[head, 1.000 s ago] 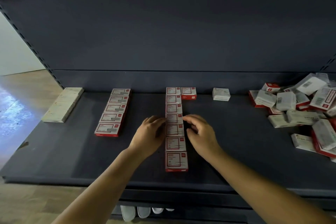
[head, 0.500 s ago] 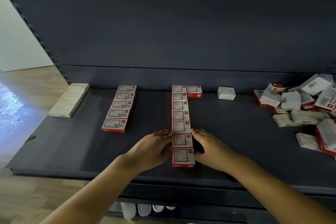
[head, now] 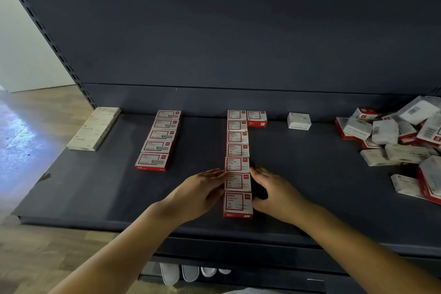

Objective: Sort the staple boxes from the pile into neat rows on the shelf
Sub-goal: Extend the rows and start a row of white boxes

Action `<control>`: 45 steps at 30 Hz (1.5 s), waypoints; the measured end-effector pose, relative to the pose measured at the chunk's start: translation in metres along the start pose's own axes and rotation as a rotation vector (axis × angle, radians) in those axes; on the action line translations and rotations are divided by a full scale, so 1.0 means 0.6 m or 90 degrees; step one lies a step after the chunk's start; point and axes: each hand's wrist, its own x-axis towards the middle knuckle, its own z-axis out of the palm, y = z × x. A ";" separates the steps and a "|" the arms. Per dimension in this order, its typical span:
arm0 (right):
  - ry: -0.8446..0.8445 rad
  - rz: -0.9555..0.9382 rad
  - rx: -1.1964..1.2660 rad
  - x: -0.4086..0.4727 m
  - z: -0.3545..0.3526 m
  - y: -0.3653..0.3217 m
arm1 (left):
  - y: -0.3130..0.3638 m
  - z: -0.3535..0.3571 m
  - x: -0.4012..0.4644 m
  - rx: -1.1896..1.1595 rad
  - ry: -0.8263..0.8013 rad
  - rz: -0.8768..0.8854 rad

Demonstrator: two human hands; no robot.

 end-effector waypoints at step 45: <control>0.145 0.050 0.003 0.114 -0.050 0.018 | -0.005 -0.046 0.140 0.046 0.042 -0.216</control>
